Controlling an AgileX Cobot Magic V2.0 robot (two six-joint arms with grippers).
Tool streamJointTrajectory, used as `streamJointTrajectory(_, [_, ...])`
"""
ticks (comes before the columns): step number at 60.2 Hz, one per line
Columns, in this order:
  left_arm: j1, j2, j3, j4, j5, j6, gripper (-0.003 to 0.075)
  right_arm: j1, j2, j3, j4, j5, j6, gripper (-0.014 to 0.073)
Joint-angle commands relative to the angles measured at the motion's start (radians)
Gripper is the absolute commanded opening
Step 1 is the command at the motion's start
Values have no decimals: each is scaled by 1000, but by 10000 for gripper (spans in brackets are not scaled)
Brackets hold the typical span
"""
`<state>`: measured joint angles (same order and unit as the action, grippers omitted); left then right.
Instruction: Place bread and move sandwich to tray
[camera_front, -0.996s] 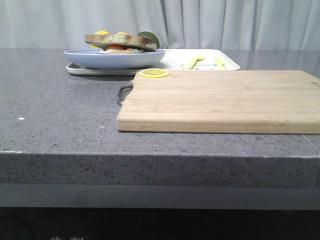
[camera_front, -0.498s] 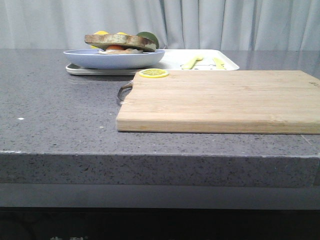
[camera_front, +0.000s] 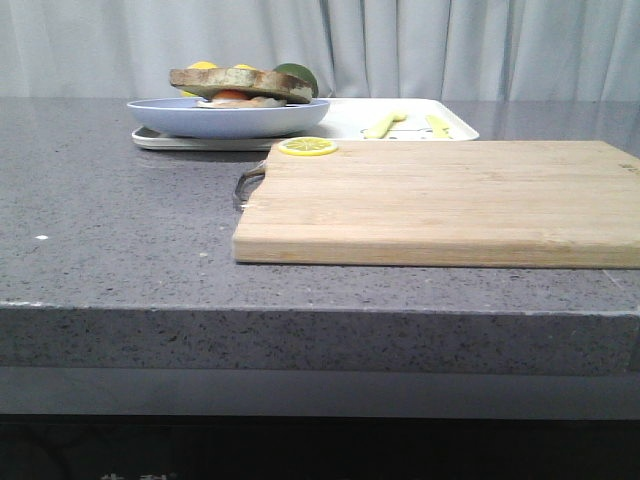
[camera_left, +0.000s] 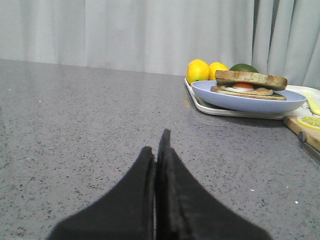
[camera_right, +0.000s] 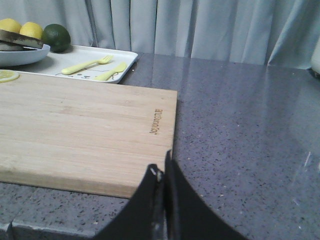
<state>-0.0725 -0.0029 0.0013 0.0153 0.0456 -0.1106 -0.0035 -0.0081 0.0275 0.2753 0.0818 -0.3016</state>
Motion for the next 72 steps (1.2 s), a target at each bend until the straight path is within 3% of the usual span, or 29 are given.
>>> streamJointTrajectory(1, [2,-22,5,0,-73,-8,-18,-4,-24,-4,6,-102,-10,-67])
streamJointTrajectory(21, [2,-22,5,0,-73,-8,-18,-4,-24,-4,-13,-98,6,-67])
streamJointTrajectory(29, [2,-22,5,0,-73,-8,-18,-4,-24,-4,-224,-134,225,-67])
streamJointTrajectory(36, [2,-22,5,0,-73,-8,-18,-4,-24,-4,-298,-158,380,-67])
streamJointTrajectory(59, [2,-22,5,0,-73,-8,-18,-10,-24,-4,-295,-131,381,-67])
streamJointTrajectory(72, [2,-22,5,0,-73,-8,-18,-65,-25,-4,-295,-131,381,-67])
